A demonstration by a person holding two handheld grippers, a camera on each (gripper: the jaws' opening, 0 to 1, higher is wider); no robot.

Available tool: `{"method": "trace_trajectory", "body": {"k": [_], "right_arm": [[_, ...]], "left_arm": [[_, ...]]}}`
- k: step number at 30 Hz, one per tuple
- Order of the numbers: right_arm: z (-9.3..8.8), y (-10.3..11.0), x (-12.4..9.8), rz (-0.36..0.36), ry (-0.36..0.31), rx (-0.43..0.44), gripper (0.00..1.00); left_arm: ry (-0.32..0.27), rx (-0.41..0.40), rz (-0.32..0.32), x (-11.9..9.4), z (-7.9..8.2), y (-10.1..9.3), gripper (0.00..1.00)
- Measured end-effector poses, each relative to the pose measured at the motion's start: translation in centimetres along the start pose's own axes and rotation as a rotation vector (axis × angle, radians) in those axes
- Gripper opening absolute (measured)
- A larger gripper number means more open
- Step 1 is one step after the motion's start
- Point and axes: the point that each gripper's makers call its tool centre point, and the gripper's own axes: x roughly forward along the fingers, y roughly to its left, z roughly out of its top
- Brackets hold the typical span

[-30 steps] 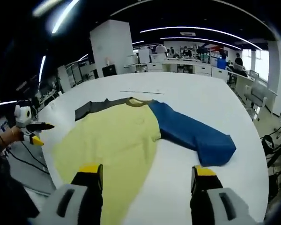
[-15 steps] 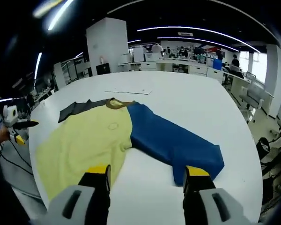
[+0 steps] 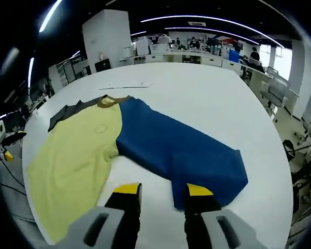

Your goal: Fold the garment on the visible template until the final outline fits inside the template.

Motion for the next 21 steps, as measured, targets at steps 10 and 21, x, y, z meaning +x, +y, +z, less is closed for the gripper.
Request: {"method": "trace_trajectory", "body": {"k": [10,21], "right_arm": [[-0.1,-1.8,1.0,-0.064,0.035,0.004,0.12],[-0.2,-2.9,1.0,-0.151,0.069,-0.031,0.0]], "left_arm": [[0.022,0.0,0.004,-0.2,-0.3,0.0,0.84],[0.03,-0.002,-0.006,-0.2,-0.5,-0.5,0.78]]}}
